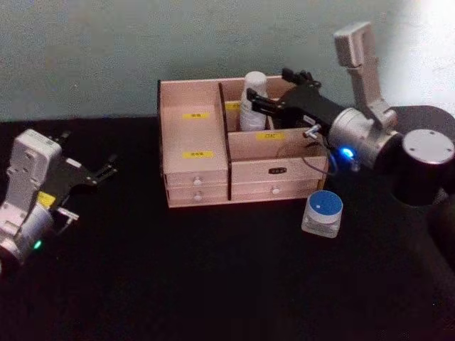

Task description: Pick up the facial cleanser and watermelon frost from the table and place them into the tiered storage box.

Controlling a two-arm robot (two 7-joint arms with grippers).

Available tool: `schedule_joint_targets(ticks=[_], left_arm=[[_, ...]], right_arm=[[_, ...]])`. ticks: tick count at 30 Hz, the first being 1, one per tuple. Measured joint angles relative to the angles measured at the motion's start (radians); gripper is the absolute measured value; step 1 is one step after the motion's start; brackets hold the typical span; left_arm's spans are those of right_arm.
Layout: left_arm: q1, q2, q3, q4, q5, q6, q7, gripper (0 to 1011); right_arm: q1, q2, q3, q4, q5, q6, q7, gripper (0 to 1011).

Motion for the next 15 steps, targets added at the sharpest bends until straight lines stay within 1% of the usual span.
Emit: schedule_joint_targets(ticks=[1, 4, 5, 7, 8, 10, 11, 12, 13, 14, 15], left_arm=[[0.000, 0.000, 0.000, 0.000, 0.000, 0.000, 0.000, 1001], [0.000, 0.000, 0.000, 0.000, 0.000, 0.000, 0.000, 1001], [0.000, 0.000, 0.000, 0.000, 0.000, 0.000, 0.000, 1001], [0.000, 0.000, 0.000, 0.000, 0.000, 0.000, 0.000, 1001], [0.000, 0.000, 0.000, 0.000, 0.000, 0.000, 0.000, 1001], [0.000, 0.000, 0.000, 0.000, 0.000, 0.000, 0.000, 1001], [0.000, 0.000, 0.000, 0.000, 0.000, 0.000, 0.000, 1001], [0.000, 0.000, 0.000, 0.000, 0.000, 0.000, 0.000, 1001], [0.000, 0.000, 0.000, 0.000, 0.000, 0.000, 0.000, 1001], [0.000, 0.000, 0.000, 0.000, 0.000, 0.000, 0.000, 1001], [0.000, 0.000, 0.000, 0.000, 0.000, 0.000, 0.000, 1001]], right_arm=[[-0.018, 0.015, 0.007, -0.034, 0.007, 0.007, 0.001, 1003], [-0.046, 0.040, 0.016, -0.083, 0.018, 0.016, 0.003, 1003], [-0.067, 0.059, 0.022, -0.115, 0.026, 0.023, 0.007, 1003], [-0.088, 0.079, 0.028, -0.148, 0.036, 0.028, 0.013, 1002], [-0.111, 0.100, 0.036, -0.178, 0.046, 0.032, 0.019, 1002], [-0.134, 0.120, 0.043, -0.206, 0.057, 0.036, 0.026, 1002], [-0.157, 0.143, 0.051, -0.234, 0.070, 0.039, 0.034, 1002], [-0.157, 0.143, 0.051, -0.234, 0.070, 0.039, 0.034, 1003], [-0.182, 0.165, 0.058, -0.260, 0.081, 0.040, 0.042, 1003], [-0.193, 0.176, 0.062, -0.272, 0.087, 0.040, 0.045, 1003], [-0.218, 0.198, 0.068, -0.295, 0.096, 0.037, 0.052, 1003]])
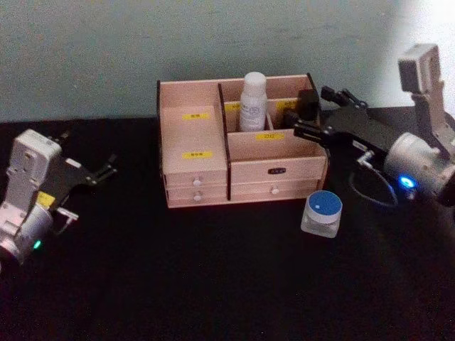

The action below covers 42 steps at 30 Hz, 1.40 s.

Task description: Pick up the facial cleanser and watermelon frost from the table and place them into the tiered storage box.

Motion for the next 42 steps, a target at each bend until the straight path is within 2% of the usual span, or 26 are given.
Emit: schedule_joint_targets(ticks=[11, 15, 25, 42], left_arm=[[0.000, 0.000, 0.000, 0.000, 0.000, 0.000, 0.000, 1001], [0.000, 0.000, 0.000, 0.000, 0.000, 0.000, 0.000, 1001], [0.000, 0.000, 0.000, 0.000, 0.000, 0.000, 0.000, 1001], [0.000, 0.000, 0.000, 0.000, 0.000, 0.000, 0.000, 1001]], right_arm=[[-0.164, 0.137, 0.034, -0.124, 0.043, -0.035, 0.030, 1002], [-0.207, 0.168, 0.043, -0.151, 0.056, -0.030, 0.030, 1003], [-0.268, 0.210, 0.048, -0.171, 0.088, 0.006, 0.024, 1002], [-0.255, 0.227, -0.002, -0.132, 0.100, 0.086, 0.013, 1003]])
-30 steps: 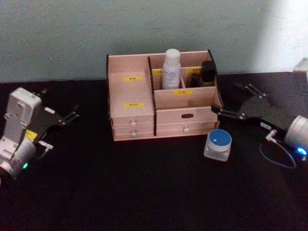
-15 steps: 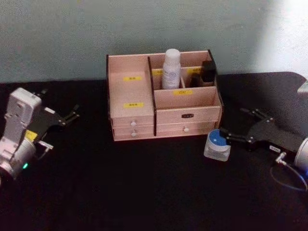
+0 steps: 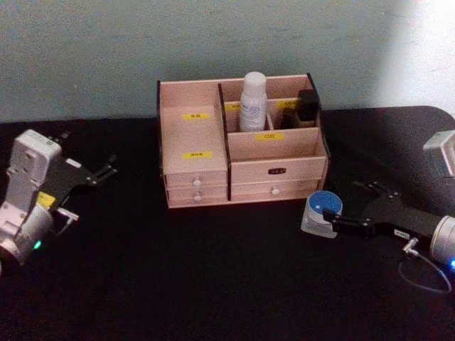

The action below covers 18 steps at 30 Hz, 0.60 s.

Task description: Pick up the facial cleanser and watermelon frost from the table and place them into the tiered storage box.

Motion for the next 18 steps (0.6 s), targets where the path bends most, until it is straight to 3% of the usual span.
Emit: schedule_joint_targets(ticks=[18], left_arm=[[0.000, 0.000, 0.000, 0.000, 0.000, 0.000, 0.000, 1001]], right_arm=[[0.038, -0.003, -0.040, 0.033, 0.001, 0.038, -0.006, 1002]])
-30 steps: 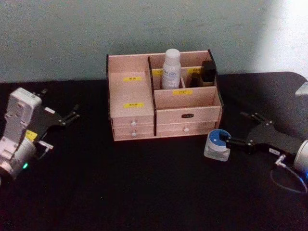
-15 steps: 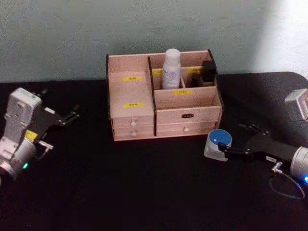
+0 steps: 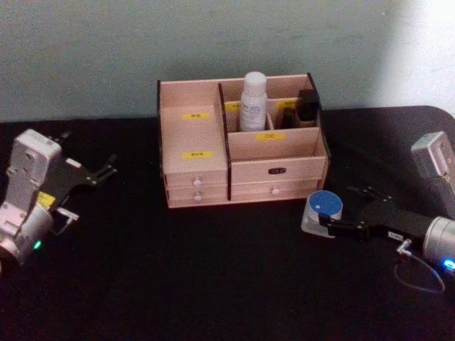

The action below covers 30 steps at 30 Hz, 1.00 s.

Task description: Pick up the facial cleanser and watermelon frost from the table and place them into the tiered storage box.

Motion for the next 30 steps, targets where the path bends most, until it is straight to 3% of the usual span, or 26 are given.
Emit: schedule_joint_targets(ticks=[30], left_arm=[[0.000, 0.000, 0.000, 0.000, 0.000, 0.000, 0.000, 1001]], right_arm=[[0.035, -0.017, -0.030, 0.045, -0.013, 0.008, -0.004, 1003]])
